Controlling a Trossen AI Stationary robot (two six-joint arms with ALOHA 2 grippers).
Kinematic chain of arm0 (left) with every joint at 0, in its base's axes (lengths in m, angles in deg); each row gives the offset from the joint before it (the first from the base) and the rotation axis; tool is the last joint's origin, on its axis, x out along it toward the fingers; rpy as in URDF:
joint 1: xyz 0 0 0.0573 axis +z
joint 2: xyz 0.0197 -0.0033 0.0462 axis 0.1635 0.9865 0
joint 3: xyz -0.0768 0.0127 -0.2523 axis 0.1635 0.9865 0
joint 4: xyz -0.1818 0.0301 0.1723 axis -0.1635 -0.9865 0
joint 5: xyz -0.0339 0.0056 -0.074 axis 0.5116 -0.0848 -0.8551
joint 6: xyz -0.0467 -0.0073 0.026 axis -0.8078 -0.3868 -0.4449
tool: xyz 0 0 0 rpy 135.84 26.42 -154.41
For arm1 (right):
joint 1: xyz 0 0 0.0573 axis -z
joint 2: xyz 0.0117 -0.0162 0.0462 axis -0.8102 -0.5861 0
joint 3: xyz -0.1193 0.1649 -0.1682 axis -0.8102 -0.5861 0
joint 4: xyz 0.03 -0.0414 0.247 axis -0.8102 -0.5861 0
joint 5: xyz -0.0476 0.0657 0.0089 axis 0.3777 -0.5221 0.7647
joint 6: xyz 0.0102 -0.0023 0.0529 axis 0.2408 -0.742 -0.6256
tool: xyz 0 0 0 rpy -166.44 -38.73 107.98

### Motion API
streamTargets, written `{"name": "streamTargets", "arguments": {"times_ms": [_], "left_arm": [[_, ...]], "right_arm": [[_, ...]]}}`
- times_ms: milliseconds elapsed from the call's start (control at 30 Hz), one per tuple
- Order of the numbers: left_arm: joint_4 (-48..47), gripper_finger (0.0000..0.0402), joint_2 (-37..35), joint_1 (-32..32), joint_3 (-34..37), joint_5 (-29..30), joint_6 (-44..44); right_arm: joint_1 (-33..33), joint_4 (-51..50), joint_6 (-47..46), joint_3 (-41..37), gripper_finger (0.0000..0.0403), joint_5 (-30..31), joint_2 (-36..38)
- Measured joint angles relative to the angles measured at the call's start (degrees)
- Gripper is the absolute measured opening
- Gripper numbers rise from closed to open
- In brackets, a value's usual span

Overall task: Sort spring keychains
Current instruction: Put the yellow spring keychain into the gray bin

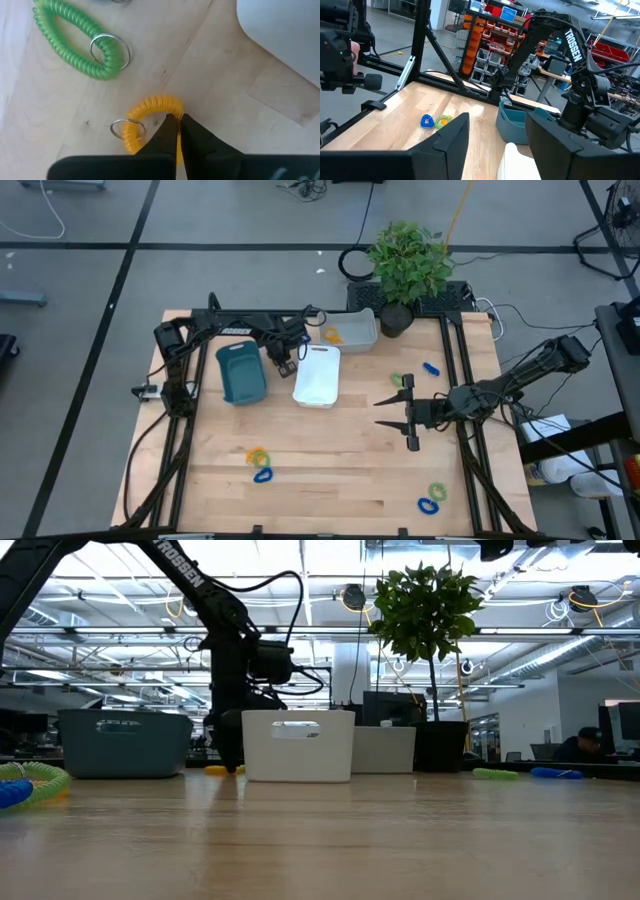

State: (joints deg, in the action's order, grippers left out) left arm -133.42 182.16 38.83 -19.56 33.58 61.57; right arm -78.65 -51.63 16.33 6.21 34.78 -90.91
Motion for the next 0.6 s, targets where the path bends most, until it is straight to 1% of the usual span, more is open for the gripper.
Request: {"name": "streamTargets", "arguments": {"times_ms": [100, 200, 300, 600], "left_arm": [[-1.19, 0.0005, -0.68, -0.7, 0.04, 0.72, -0.62], [-1.65, 0.0004, -2.79, -1.74, 0.12, 2.48, -0.93], [-1.87, 0.0004, -5.56, -2.41, 0.11, 3.33, -0.92], [-4.7, 0.0004, -15.6, -3.29, 0.09, 3.39, 0.3]], "right_arm": [[0.0, 0.3, 0.09, 0.0, 0.0183, 0.0, 0.0], [0.0, 0.66, 0.07, 0.0, 0.0183, 0.0, 0.0], [0.04, 1.22, 0.23, 0.0, 0.0183, 0.01, 0.0], [0.04, 1.82, 0.44, 0.0, 0.0183, 0.13, 0.0]]}}
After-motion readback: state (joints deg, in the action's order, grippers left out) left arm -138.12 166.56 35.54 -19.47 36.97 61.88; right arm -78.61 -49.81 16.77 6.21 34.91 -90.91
